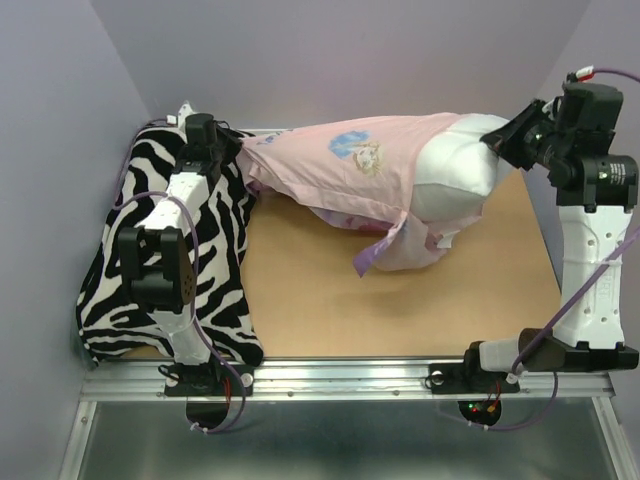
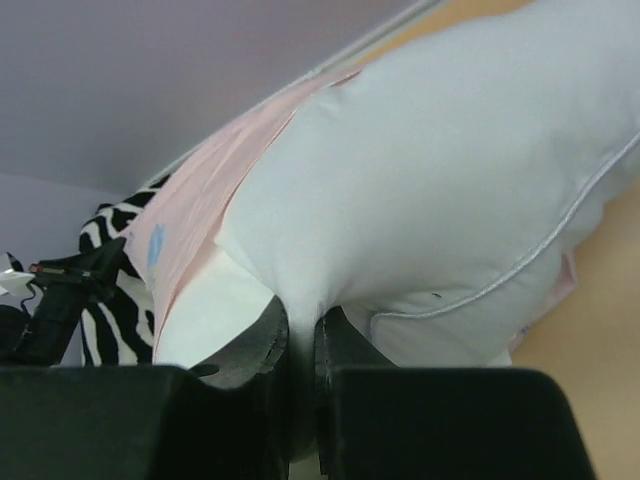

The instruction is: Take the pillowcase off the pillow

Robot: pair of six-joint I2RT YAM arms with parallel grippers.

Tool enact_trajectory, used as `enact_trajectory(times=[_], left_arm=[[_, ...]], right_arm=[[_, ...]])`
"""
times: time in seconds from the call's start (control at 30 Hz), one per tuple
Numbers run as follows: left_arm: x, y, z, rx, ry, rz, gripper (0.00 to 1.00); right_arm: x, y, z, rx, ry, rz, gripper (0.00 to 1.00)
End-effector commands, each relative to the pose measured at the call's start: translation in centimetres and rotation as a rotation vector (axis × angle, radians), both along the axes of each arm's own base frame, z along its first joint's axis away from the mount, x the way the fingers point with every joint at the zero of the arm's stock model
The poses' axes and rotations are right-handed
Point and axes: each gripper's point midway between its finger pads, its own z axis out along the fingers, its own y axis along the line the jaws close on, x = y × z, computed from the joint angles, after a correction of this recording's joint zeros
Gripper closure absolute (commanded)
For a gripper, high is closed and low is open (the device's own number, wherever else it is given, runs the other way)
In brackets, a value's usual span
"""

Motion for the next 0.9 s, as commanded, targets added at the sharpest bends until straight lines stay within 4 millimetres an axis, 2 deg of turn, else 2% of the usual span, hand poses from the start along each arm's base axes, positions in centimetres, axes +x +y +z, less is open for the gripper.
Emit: enact_trajectory(times=[0.0,0.03,0.07,0.17,0.3,0.37,0.47,0.57,0.6,0.63,0.67,0.7,0.73,0.77,0.8,0.83,0.87], left_arm=[[0.4,9.6,5.3,0.124,-0.090,0.250,1.00],[0.5,10.4,5.3,0.129,-0.086,0.262,1.00],[0.6,10.9,5.8,0.129,-0.092,0.270,1.00],[0.7,12.8,5.3,0.135,-0.069,0.299,1.00],[0.6,15.1,4.1,0.135,-0.036,0.332,1.00],[0.7,15.7,3.3,0.132,-0.014,0.345,1.00],[1.4,16.0,2.5,0.138,0.002,0.355,1.00],[2.3,13.7,2.5,0.156,-0.004,0.272,1.00],[3.1,11.1,3.3,0.170,-0.042,0.200,1.00],[3.3,9.9,3.8,0.189,-0.054,0.177,1.00],[3.8,8.4,5.2,0.234,-0.099,0.135,1.00],[4.1,6.3,5.9,0.249,-0.121,0.071,1.00],[4.4,2.7,5.5,0.268,-0.117,-0.004,1.00],[4.9,1.2,7.5,0.291,-0.153,-0.029,1.00],[5.0,-0.3,7.5,0.308,-0.151,-0.059,1.00],[5.0,-3.4,7.0,0.325,-0.155,-0.150,1.00],[5.4,-4.8,8.6,0.325,-0.196,-0.176,1.00]], right_arm=[[-3.1,-2.5,12.8,-0.065,-0.353,-0.125,0.99],[-4.4,-2.4,14.9,-0.055,-0.403,-0.129,0.99],[-4.4,-2.9,15.4,-0.052,-0.412,-0.161,1.00],[-5.6,-2.7,17.4,-0.027,-0.471,-0.165,0.99],[-6.4,-3.0,17.3,-0.023,-0.479,-0.191,0.99],[-6.6,-3.4,17.0,-0.031,-0.471,-0.213,0.99],[-7.2,-3.1,17.6,-0.021,-0.496,-0.199,0.99],[-7.3,-2.2,17.8,-0.007,-0.501,-0.152,0.99],[-7.2,-1.5,17.6,0.005,-0.496,-0.116,0.99],[-7.1,-1.1,17.4,0.009,-0.492,-0.087,1.00],[-7.1,0.2,17.2,0.020,-0.492,-0.017,0.99],[-6.5,0.6,16.3,0.027,-0.471,0.012,0.99],[-6.5,1.1,16.1,0.027,-0.470,0.045,1.00],[-7.3,2.4,16.1,0.036,-0.480,0.119,0.99],[-7.2,3.0,15.7,0.043,-0.472,0.154,1.00],[-6.9,3.7,15.1,0.044,-0.469,0.204,0.99],[-7.8,5.7,14.8,0.067,-0.471,0.333,0.99]])
